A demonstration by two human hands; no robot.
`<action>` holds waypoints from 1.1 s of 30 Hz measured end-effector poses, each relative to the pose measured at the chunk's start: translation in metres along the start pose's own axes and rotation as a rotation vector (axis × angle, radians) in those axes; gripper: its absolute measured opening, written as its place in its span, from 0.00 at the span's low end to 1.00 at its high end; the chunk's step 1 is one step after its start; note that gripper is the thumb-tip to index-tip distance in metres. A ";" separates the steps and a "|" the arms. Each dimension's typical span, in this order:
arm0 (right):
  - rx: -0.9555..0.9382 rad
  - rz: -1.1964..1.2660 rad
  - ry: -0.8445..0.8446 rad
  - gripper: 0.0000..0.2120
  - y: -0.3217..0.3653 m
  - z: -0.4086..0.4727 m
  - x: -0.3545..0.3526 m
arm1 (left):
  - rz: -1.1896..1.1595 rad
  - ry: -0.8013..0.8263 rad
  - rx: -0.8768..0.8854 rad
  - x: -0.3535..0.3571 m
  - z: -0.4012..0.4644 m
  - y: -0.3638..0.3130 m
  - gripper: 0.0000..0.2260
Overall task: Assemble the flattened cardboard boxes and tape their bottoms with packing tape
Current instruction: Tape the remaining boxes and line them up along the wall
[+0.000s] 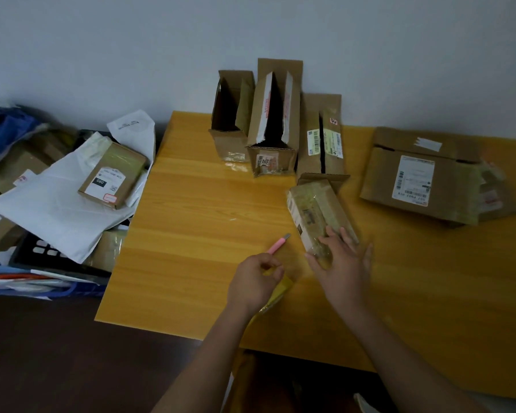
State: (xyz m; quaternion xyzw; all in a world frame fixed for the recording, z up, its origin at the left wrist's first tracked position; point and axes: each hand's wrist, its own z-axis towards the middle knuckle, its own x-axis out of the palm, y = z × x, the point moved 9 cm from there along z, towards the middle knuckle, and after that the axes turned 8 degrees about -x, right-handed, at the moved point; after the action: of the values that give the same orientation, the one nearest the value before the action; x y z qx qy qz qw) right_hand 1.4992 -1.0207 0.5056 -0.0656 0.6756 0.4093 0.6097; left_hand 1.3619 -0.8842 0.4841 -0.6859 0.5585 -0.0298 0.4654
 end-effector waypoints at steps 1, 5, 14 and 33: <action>-0.013 -0.051 -0.023 0.14 0.007 0.004 -0.006 | -0.014 0.000 0.002 -0.001 0.000 0.000 0.04; -0.250 -0.040 -0.074 0.02 0.060 0.034 -0.013 | 0.009 0.003 0.045 0.002 0.002 0.000 0.10; -0.453 -0.223 0.812 0.10 0.087 0.065 0.122 | 0.022 0.060 0.092 0.002 0.002 0.002 0.06; -0.116 0.722 -0.012 0.11 0.046 0.046 -0.028 | -0.139 -0.041 -0.056 -0.012 0.015 0.014 0.09</action>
State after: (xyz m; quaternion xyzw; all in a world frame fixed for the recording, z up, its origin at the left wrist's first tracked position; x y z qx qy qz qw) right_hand 1.5140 -0.9729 0.5552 0.1451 0.6273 0.6362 0.4252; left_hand 1.3555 -0.8647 0.4726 -0.7365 0.5004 -0.0322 0.4541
